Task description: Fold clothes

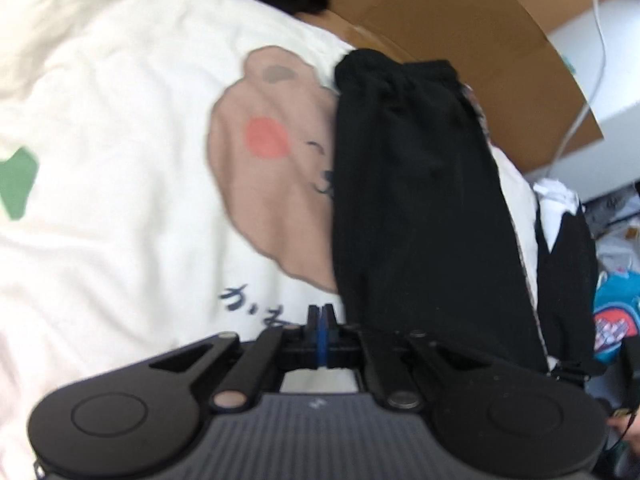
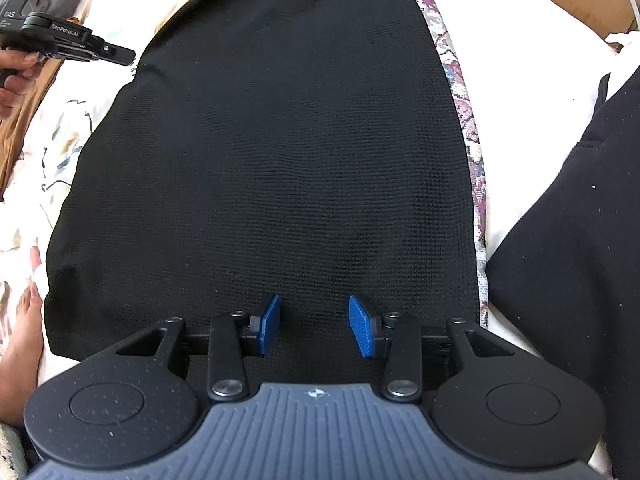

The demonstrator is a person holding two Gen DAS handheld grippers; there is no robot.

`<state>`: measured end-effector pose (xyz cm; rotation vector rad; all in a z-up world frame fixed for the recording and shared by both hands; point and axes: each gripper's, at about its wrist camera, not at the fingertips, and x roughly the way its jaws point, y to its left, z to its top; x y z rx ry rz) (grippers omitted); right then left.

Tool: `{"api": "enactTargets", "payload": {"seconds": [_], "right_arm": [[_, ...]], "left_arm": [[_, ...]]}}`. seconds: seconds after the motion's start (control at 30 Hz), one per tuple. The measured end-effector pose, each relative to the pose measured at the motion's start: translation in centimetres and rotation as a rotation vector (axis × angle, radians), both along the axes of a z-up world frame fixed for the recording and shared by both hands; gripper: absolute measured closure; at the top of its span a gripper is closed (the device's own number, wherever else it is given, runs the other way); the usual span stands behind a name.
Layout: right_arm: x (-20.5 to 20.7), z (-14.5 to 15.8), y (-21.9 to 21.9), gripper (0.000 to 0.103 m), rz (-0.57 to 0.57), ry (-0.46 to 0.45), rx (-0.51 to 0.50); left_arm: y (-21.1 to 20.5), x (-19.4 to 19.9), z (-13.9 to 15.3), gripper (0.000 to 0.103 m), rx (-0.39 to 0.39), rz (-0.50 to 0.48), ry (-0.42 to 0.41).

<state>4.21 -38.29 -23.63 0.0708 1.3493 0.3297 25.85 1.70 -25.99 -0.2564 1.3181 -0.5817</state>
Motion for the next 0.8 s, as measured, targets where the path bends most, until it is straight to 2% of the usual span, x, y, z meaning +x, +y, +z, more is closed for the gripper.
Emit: {"api": "enactTargets", "payload": {"seconds": [0.23, 0.27, 0.3, 0.37, 0.4, 0.53, 0.63, 0.73, 0.8], "right_arm": [[0.0, 0.3, 0.4, 0.060, -0.011, 0.009, -0.012], [-0.1, 0.2, 0.4, 0.060, -0.014, 0.010, -0.013], [-0.3, 0.0, 0.7, 0.060, -0.015, 0.011, -0.013], [-0.7, -0.1, 0.8, 0.060, -0.017, 0.015, -0.013], [-0.8, -0.1, 0.8, 0.060, -0.019, 0.016, -0.014], [-1.3, 0.0, 0.6, 0.060, -0.025, 0.021, -0.014], [-1.7, -0.1, 0.3, 0.060, -0.026, 0.021, -0.017], [-1.9, -0.2, 0.6, 0.060, -0.023, 0.021, -0.021], [-1.8, -0.3, 0.6, 0.060, -0.022, 0.021, -0.022]], "left_arm": [[-1.5, -1.6, 0.2, 0.091, -0.019, -0.104, 0.116], [-1.8, -2.1, -0.1, 0.086, -0.032, -0.122, 0.135], [-2.1, -2.5, -0.3, 0.075, -0.042, -0.141, 0.149], [-2.6, -3.1, -0.4, 0.060, -0.053, -0.175, 0.162], [-2.8, -3.6, -0.4, 0.057, -0.058, -0.190, 0.163], [-3.2, -4.5, -0.5, 0.056, -0.117, -0.193, 0.201], [-3.2, -5.0, -0.1, 0.051, -0.131, -0.203, 0.213], [-3.9, -5.8, -1.1, 0.051, -0.121, -0.216, 0.243], [-5.9, -5.9, -2.9, 0.052, -0.110, -0.220, 0.260]]}}
